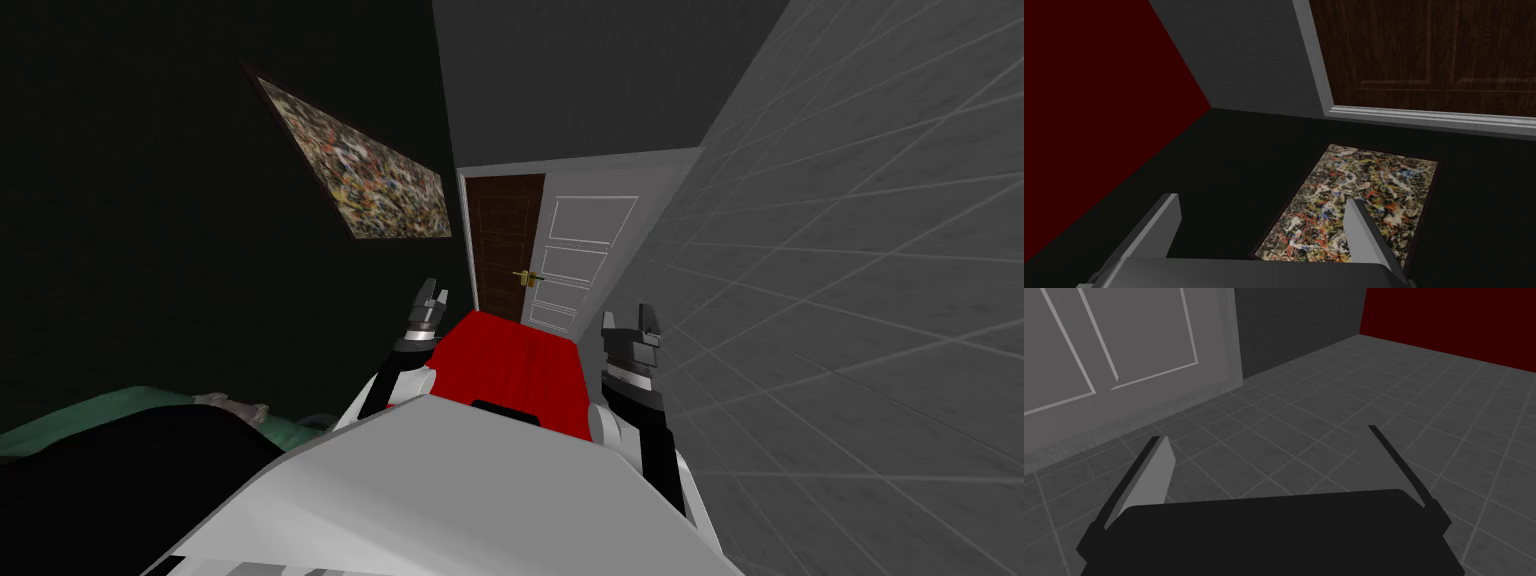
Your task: Pull the door open
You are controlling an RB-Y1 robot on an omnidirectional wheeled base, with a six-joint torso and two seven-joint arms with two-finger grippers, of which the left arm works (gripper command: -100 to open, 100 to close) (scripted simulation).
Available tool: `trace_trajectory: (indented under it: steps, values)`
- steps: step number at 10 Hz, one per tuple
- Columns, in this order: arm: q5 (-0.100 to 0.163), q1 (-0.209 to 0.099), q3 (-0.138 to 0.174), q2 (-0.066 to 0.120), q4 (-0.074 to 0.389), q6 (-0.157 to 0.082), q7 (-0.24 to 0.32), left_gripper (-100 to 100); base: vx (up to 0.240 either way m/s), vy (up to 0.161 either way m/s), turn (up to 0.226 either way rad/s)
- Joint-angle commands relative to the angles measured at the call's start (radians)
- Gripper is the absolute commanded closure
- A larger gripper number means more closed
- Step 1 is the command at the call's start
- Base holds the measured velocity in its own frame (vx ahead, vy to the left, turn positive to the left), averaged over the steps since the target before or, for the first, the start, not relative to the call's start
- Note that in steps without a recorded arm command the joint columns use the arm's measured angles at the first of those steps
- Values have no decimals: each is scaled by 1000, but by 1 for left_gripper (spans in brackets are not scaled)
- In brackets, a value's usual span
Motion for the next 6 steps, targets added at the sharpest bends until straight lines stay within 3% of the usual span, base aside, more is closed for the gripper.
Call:
trace_trajectory:
  steps: [1, 6]
  values:
    - [5, -15, 3, 13, 35, 1, 9, -100, 91, -27, -65]
    - [20, -62, 11, 49, 147, 3, 39, -100, 142, -23, -74]
